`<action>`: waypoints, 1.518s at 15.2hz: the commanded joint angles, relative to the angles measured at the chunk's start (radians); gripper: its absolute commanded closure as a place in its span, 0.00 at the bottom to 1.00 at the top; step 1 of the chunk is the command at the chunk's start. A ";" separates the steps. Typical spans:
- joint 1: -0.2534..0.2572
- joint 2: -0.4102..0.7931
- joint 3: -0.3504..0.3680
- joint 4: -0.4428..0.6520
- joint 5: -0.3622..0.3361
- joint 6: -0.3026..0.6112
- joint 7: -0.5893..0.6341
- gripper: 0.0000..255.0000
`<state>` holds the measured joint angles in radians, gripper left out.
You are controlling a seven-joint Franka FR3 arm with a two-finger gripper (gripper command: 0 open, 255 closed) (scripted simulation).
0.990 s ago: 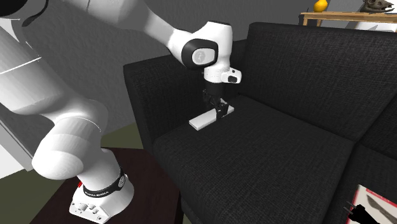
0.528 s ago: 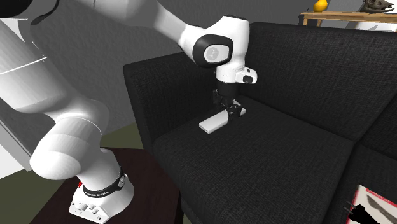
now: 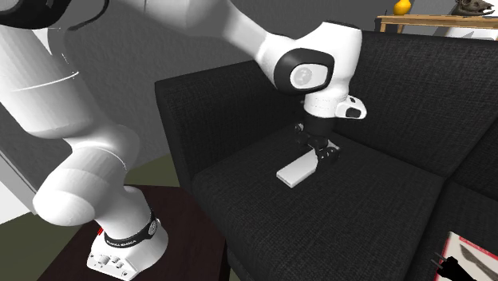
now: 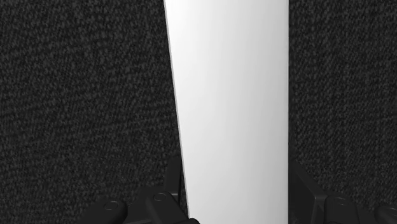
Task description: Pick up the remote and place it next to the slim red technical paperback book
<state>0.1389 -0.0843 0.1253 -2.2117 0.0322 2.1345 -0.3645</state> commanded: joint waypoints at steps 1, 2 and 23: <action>-0.021 0.040 -0.024 0.050 -0.007 -0.010 -0.041 1.00; -0.031 0.062 -0.034 0.078 -0.010 -0.016 -0.059 1.00; -0.136 0.410 -0.119 0.414 -0.014 -0.008 -0.249 1.00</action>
<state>0.0027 0.3202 0.0057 -1.7915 0.0185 2.1137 -0.6134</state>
